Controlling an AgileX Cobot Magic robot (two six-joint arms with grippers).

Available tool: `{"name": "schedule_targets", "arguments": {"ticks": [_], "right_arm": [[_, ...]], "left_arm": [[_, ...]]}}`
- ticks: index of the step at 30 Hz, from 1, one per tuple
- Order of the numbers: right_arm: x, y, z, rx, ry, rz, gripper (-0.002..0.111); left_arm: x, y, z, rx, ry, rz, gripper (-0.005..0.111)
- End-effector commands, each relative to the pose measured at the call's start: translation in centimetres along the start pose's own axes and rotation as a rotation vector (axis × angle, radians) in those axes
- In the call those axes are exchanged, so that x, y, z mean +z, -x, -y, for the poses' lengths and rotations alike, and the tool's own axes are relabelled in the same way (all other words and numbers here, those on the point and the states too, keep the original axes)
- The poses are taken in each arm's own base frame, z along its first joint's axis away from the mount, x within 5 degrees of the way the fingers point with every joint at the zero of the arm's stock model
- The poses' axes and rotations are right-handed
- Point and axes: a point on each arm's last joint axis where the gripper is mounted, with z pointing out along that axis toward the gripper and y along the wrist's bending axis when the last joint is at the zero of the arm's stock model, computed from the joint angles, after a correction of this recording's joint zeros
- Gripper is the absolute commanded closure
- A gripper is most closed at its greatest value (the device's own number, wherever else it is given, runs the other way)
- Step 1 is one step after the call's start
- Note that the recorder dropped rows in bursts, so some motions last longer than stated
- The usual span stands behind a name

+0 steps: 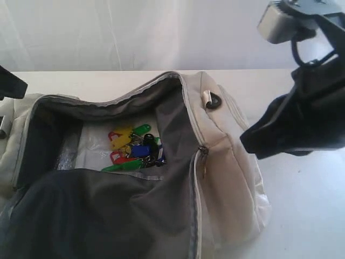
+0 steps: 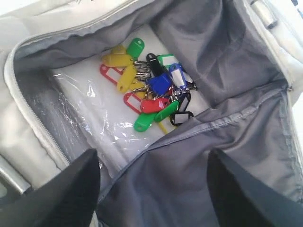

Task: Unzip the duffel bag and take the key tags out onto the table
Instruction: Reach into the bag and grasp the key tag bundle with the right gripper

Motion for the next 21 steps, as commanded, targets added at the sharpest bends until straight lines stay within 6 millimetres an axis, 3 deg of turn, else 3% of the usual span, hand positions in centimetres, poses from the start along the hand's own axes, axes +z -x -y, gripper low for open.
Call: {"name": "schedule_targets", "arguments": {"ticks": [1,3,5,10,11,16,19,21], "right_arm": [[1.8,2.0,-0.2,-0.043,0.088,0.003,0.108],[2.9,3.2,-0.6,-0.081,0.144,0.020,0.108],[4.0,4.3,-0.9,-0.110,0.165,0.021,0.108],[8.5,7.1,-2.1,-0.188,0.197,-0.043,0.108],[10.9,8.0,-2.1,-0.230,0.164,-0.076,0.108],[19.5,10.5,-0.8,-0.267,0.086,-0.187,0.108],[22.6,11.0,-0.2,-0.242,0.075,-0.226,0.107],[23.6,11.3,-0.1,-0.270,0.049,-0.250,0.097]], "left_arm": [[-1.0,-0.4,1.4,0.003,-0.027,-0.009,0.040],[-1.4,-0.8,2.1,0.012,-0.042,-0.014,0.042],[-1.9,-1.4,2.9,0.026,-0.036,0.003,0.052],[-2.7,-4.1,4.6,0.059,0.014,0.075,0.096],[-2.9,-5.2,5.2,0.083,0.044,0.111,0.106],[-0.8,-10.3,4.9,0.034,0.105,0.144,0.107],[1.0,-12.2,3.7,-0.004,0.121,0.113,0.107],[1.6,-12.8,3.4,-0.032,0.117,0.110,0.107]]}}
